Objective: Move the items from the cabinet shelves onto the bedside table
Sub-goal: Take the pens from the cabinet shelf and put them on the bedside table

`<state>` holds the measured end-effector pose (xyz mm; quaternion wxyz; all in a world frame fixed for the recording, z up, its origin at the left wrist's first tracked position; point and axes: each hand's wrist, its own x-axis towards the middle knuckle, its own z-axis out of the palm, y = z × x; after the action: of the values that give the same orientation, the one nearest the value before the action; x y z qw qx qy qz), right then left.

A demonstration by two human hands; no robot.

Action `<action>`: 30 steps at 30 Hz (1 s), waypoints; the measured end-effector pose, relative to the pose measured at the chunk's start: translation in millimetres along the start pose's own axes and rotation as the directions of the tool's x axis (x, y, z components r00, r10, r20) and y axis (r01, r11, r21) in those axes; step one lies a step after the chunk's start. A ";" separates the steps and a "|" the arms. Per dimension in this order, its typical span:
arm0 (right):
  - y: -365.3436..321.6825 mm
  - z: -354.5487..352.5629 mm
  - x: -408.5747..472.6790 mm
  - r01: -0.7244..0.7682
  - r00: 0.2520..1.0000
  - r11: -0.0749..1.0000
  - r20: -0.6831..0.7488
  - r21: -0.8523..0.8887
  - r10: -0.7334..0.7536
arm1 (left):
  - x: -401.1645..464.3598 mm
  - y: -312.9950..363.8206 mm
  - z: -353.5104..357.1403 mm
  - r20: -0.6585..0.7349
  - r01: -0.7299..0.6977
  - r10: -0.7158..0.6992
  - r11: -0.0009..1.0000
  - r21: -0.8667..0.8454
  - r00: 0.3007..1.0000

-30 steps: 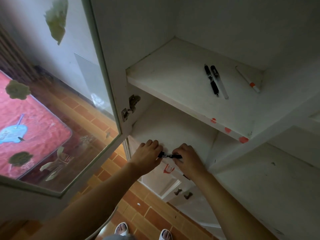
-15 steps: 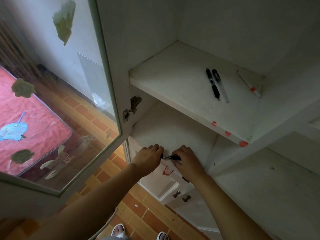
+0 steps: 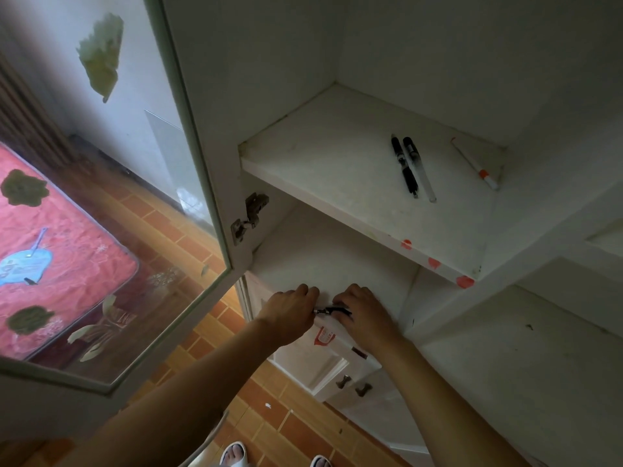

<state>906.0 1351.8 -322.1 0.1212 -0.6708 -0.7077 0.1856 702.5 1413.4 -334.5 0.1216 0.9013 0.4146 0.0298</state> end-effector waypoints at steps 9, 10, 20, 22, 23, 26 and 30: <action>-1.0 -1.5 -5.7 0.008 1.000 1.000 -0.007 0.026 -0.008 | -5.8 -3.5 0.8 -0.023 -0.032 0.032 0.999 -0.010 0.999; -1.6 -2.4 -6.2 0.010 1.000 1.000 -0.007 0.028 -0.010 | -7.1 -3.6 0.3 -0.026 -0.030 0.030 0.999 -0.014 0.999; -8.2 -7.1 -6.4 0.013 0.999 0.999 0.033 0.031 -0.014 | -18.1 -4.8 -2.5 -0.006 0.027 -0.027 0.999 -0.017 1.000; -8.9 -4.6 -6.6 0.007 0.999 1.000 0.032 0.029 -0.008 | -16.9 -2.1 -2.1 0.000 0.034 -0.034 0.999 -0.031 0.999; -9.1 -3.7 -6.5 0.003 1.000 1.000 0.026 0.027 -0.004 | -16.7 -0.3 -1.6 0.004 0.039 -0.039 0.998 -0.041 0.999; -9.5 -2.2 -5.1 -0.009 1.000 1.000 0.012 0.023 0.009 | -18.2 2.6 1.5 0.019 0.048 -0.047 0.996 -0.070 0.999; -11.0 -1.3 -6.7 -0.016 1.000 1.000 0.017 0.016 0.016 | -19.7 2.8 4.7 0.001 0.043 -0.043 0.996 -0.075 0.999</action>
<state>897.0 1345.0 -315.7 0.1192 -0.6740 -0.7017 0.1977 692.4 1395.9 -337.4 0.1558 0.8870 0.4325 0.0428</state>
